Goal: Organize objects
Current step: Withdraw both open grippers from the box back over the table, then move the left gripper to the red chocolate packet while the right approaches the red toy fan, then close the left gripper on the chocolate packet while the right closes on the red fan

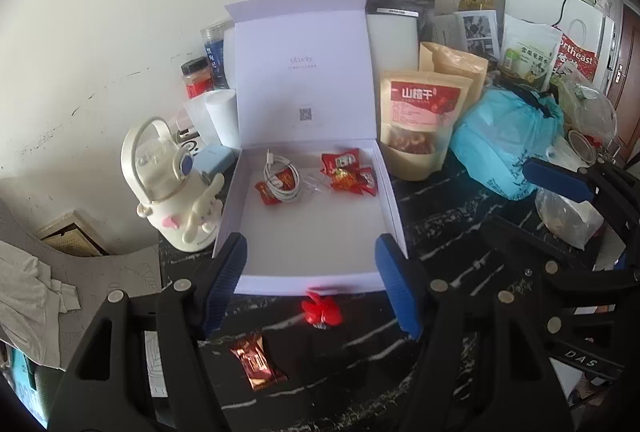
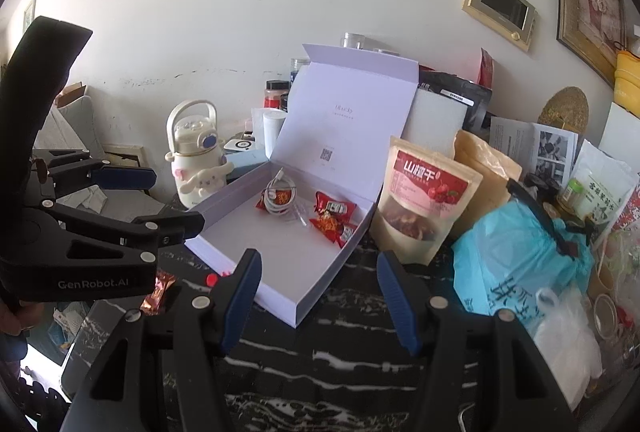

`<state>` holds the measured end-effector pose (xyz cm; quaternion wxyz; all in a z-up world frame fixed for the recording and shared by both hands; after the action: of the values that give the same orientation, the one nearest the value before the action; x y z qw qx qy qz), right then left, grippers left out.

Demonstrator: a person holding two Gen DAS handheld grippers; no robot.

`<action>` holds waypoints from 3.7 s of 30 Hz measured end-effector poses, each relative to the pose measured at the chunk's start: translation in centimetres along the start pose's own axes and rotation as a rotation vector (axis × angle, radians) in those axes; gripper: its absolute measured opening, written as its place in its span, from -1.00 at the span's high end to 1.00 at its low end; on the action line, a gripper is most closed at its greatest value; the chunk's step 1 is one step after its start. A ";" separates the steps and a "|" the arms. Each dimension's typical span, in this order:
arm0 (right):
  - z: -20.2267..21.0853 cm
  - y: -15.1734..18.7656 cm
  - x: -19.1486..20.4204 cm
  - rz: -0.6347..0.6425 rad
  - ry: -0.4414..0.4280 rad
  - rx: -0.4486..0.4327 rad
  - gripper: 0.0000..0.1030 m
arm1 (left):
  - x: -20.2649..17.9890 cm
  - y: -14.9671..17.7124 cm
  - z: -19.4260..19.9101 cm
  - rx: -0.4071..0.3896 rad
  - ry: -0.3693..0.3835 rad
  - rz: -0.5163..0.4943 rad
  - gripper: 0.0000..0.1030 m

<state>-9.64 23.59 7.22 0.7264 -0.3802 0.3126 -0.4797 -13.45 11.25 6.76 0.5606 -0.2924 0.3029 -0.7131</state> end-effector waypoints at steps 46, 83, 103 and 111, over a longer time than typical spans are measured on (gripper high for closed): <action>-8.0 12.0 9.2 -0.064 -0.226 0.253 -0.18 | 6.7 17.8 -1.5 0.217 -0.032 0.259 -0.37; -17.9 8.6 11.0 -0.001 -0.277 0.289 0.35 | 9.3 17.6 -9.5 0.296 -0.041 0.228 -0.27; -12.6 12.0 7.7 -0.070 -0.226 0.319 0.69 | 6.4 16.9 -8.5 0.272 0.037 0.112 0.38; -10.5 13.7 6.4 -0.116 -0.228 0.311 0.69 | 3.9 17.5 -6.8 0.289 0.096 0.091 0.38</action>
<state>-9.79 18.37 -10.42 0.7783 -0.3327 0.1279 -0.5169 -8.49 4.84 -10.66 0.6136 -0.1601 0.2364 -0.7362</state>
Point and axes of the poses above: each gripper's, at about its wrist camera, not at the fingertips, and z roughly against the way its jaws point, x to its left, y to its underside, the point moved 5 cm from there along -z, roughly the way its jaws point, and after that the axes turned 5 degrees about -x, right-handed, at the moved point
